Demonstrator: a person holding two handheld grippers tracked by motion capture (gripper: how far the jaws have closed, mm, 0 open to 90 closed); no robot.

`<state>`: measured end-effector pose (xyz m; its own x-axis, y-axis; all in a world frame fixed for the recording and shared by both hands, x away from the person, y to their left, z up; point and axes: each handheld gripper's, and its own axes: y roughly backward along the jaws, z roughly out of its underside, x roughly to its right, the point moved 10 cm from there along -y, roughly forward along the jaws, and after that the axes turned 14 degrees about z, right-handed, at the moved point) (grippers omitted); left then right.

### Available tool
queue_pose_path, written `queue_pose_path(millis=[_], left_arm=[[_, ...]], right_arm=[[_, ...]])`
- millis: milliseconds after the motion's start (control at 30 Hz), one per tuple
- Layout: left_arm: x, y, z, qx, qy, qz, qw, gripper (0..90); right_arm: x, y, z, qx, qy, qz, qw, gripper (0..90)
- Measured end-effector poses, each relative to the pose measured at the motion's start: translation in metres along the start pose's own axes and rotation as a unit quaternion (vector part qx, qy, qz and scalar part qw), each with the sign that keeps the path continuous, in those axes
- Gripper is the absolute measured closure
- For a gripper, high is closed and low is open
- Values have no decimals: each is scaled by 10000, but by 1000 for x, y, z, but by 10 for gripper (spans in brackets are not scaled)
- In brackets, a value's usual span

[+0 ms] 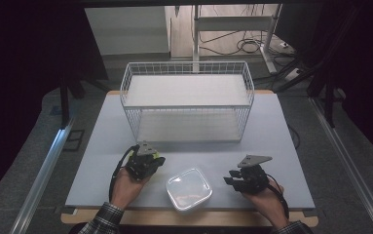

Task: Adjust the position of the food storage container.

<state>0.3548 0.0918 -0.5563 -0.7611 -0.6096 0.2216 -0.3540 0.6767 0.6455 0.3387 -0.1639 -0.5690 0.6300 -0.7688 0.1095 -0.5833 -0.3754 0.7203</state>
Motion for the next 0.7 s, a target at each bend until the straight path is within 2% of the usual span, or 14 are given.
queue_pose_path(millis=[267, 500, 700], left_arm=[[-13, 15, 11, 58, 178, -152, 9997, 900], [-25, 29, 21, 133, 364, -326, 9987, 900], [-37, 40, 28, 149, 438, -524, 9976, 900]], right_arm=[[0, 0, 0, -8, -3, -6, 10000, 634], [-1, 0, 0, -6, -4, -14, 10000, 631], [-1, 0, 0, -16, -15, -26, 10000, 634]])
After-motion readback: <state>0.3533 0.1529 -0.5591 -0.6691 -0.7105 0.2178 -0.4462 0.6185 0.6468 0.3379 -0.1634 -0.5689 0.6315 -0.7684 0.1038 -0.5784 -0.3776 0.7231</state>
